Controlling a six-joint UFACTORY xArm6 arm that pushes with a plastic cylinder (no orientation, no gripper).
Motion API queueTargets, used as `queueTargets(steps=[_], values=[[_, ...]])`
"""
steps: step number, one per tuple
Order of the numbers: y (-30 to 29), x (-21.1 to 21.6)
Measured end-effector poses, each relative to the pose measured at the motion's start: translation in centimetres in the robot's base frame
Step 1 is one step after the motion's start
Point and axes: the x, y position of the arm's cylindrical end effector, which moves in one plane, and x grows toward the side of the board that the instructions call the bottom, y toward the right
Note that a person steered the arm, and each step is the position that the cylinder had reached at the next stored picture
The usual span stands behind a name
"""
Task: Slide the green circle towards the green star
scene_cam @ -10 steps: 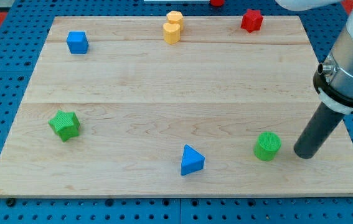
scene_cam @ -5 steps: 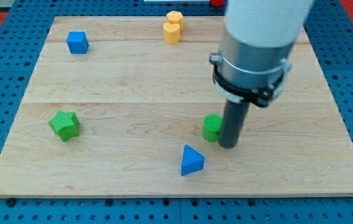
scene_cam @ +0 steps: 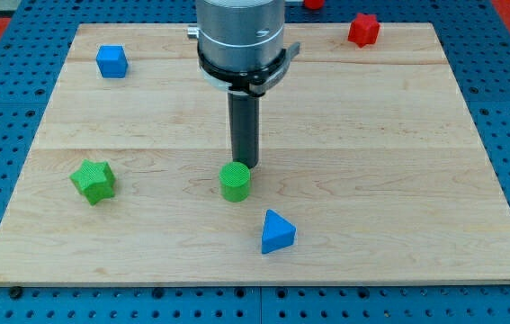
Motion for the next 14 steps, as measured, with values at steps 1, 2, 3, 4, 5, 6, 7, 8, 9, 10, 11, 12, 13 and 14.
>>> queueTargets(steps=[1,2,3,4,5,6,7,8,9,10,11,12,13,14], values=[[-1.4,0.0],[-1.5,0.0],[-1.5,0.0],[-1.4,0.0],[-1.1,0.0],[-0.5,0.1],[0.0,0.2],[0.8,0.3],[1.7,0.3],[3.1,0.3],[4.7,1.5],[2.9,3.2],[-2.9,4.4],[-6.4,4.4]])
